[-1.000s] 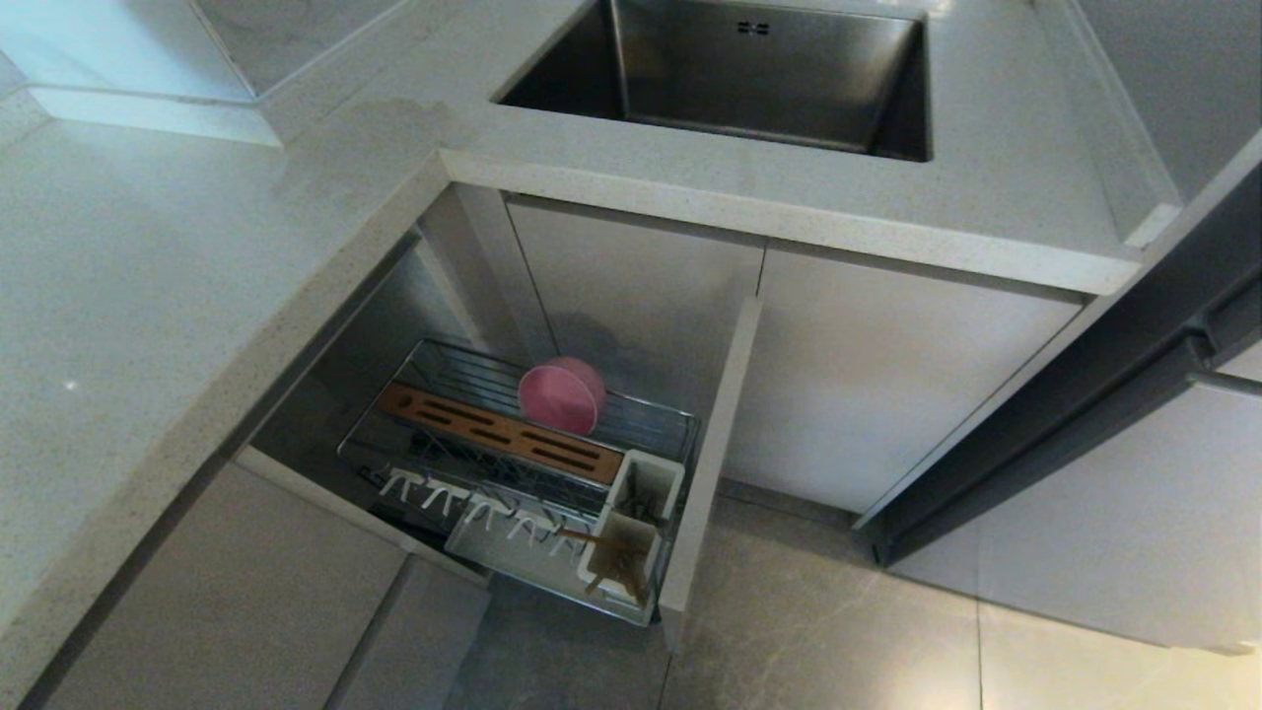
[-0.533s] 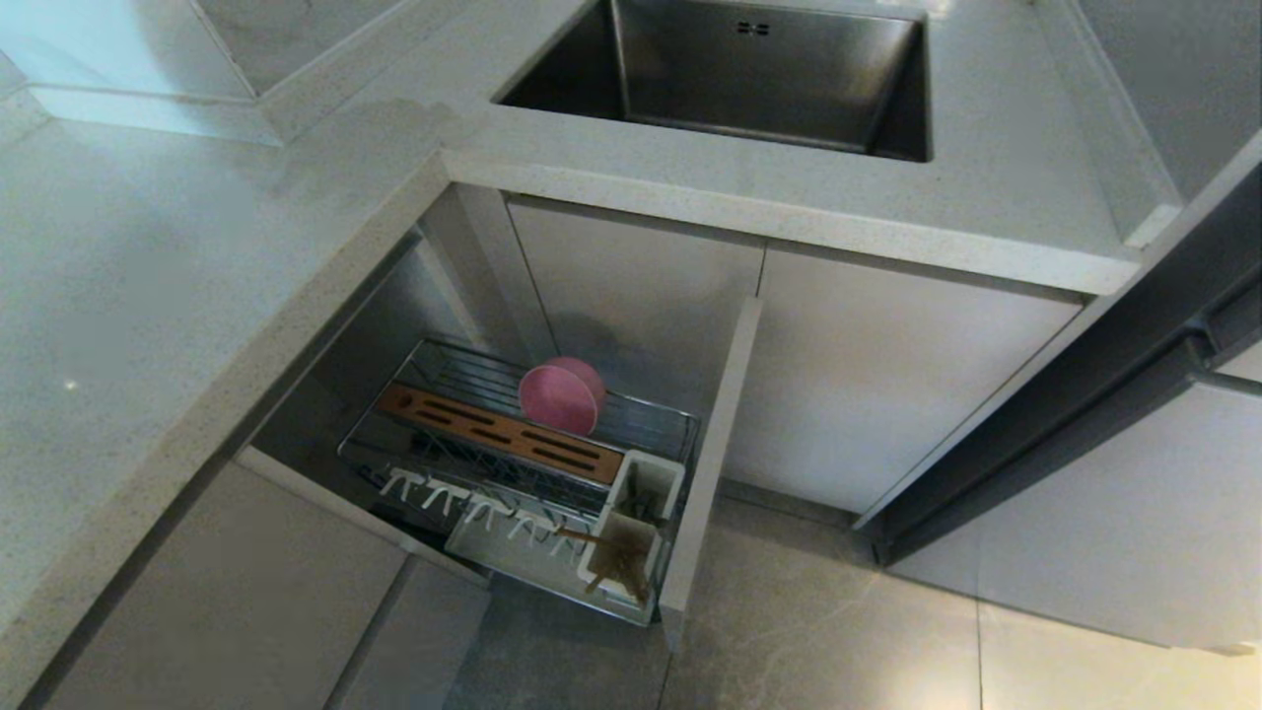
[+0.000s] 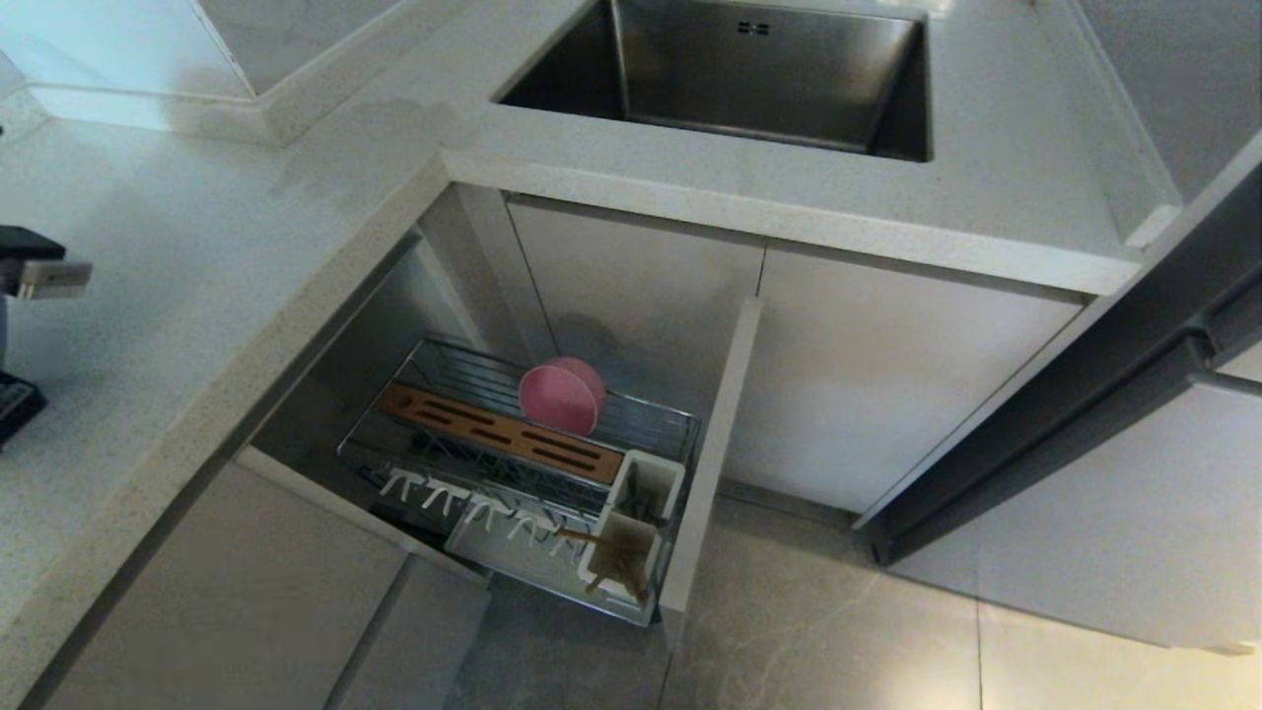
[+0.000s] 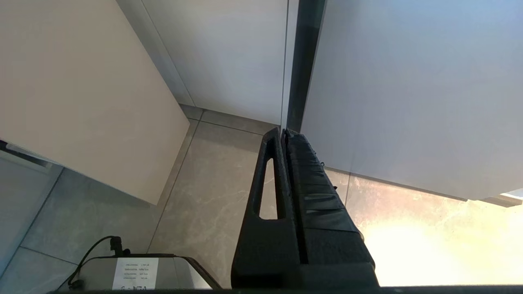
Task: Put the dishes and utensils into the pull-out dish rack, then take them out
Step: Take the plate out of the cupboard
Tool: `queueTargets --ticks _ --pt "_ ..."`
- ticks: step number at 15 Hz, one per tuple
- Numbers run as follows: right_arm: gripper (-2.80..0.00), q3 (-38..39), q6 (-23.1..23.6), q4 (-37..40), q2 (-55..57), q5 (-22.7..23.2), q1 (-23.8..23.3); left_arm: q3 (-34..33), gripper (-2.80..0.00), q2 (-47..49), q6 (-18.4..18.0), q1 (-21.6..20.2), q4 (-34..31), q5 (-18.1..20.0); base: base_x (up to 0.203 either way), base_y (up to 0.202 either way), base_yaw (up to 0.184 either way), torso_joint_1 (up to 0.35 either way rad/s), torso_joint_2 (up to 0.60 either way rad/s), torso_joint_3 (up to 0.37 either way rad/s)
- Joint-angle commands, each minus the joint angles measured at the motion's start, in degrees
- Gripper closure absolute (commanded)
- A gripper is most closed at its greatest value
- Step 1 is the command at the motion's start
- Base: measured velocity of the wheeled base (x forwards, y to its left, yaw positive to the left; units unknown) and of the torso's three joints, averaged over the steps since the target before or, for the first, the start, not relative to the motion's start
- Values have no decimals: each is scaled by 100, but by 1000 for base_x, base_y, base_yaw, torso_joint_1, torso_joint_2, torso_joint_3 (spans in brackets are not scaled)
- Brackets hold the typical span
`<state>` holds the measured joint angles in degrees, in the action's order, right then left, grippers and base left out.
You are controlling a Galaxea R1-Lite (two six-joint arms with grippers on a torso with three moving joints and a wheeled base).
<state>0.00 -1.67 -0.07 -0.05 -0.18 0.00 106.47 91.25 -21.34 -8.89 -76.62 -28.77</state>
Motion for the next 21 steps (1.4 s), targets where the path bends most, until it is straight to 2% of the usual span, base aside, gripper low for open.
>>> queueTargets --ticks 1,3,12,14,17,18,21 --pt "0 0 0 -1 -4 1 0 271 0 628 254 -89 6 -62 0 0 0 0 0 0" --pt "0 0 0 -1 -4 1 0 309 0 890 421 -95 154 -111 0 0 0 0 0 0" --pt "0 0 0 -1 -4 1 0 375 0 982 455 -72 938 -168 0 0 0 0 0 0" --pt "0 0 0 -1 -4 1 0 375 0 962 464 -44 1339 -156 0 0 0 0 0 0" --pt "0 0 0 -1 -4 1 0 371 0 906 538 -16 1426 -141 0 0 0 0 0 0" --pt "0 0 0 -1 -4 1 0 375 -280 894 626 -7 1446 -138 0 0 0 0 0 0" --pt "0 0 0 -1 -4 1 0 375 -280 831 684 54 1455 -138 0 0 0 0 0 0"
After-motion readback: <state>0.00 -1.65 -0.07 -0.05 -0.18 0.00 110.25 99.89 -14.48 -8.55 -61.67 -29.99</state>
